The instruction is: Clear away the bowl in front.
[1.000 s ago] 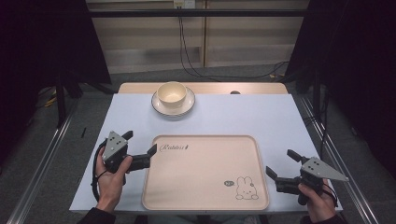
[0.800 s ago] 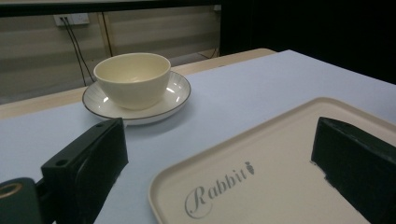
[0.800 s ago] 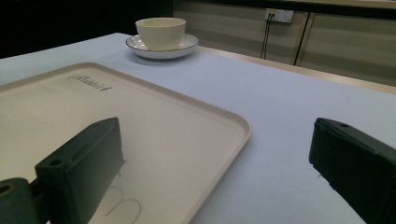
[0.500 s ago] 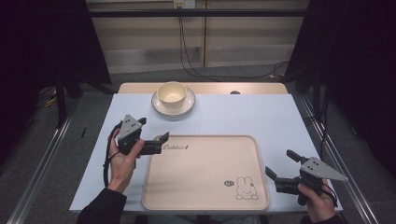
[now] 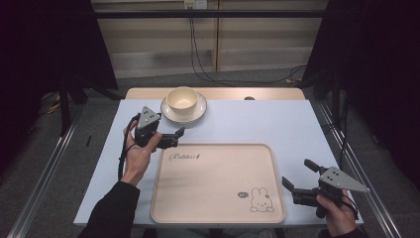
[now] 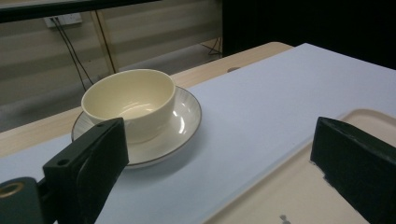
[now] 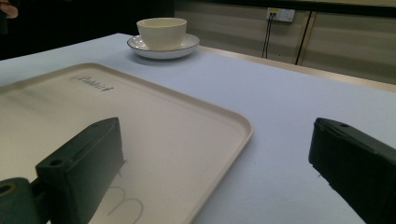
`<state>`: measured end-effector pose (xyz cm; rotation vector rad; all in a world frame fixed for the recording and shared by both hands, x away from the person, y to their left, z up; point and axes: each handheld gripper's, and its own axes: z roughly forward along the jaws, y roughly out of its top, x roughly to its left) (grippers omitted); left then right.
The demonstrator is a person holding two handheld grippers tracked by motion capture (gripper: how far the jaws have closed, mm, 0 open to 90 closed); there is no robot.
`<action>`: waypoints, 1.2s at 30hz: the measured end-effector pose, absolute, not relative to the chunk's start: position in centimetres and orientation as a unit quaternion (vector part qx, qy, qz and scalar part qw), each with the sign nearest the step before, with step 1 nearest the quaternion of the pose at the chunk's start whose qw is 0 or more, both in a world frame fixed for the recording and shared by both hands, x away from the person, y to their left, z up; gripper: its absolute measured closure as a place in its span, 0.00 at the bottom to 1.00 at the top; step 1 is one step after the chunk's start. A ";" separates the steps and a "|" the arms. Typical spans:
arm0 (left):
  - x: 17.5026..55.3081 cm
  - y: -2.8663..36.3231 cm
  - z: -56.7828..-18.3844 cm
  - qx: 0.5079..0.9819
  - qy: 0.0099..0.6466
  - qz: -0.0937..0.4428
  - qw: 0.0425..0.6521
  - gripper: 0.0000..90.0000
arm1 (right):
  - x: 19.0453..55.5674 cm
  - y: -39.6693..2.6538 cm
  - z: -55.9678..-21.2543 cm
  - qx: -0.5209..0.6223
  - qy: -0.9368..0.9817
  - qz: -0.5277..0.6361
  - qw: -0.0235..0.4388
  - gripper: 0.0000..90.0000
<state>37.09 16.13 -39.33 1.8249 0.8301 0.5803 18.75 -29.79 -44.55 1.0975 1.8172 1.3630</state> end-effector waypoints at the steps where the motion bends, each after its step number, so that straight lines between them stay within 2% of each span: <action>1: 37.4 16.1 -39.4 0.757 0.342 0.236 0.505 0.04 | 18.7 -29.8 -44.6 0.414 0.685 0.515 0.305 0.03; 16: 42.3 15.7 -39.0 0.750 0.368 0.242 0.494 0.05 | 18.7 -29.9 -44.5 0.414 0.684 0.519 0.303 0.03; 19: 43.7 15.9 -39.4 0.739 0.391 0.250 0.488 0.11 | 18.7 -29.9 -44.5 0.416 0.681 0.519 0.306 0.03; 36: 49.1 15.5 -40.1 0.733 0.441 0.246 0.455 0.06 | 18.8 -30.0 -44.7 0.419 0.683 0.517 0.300 0.03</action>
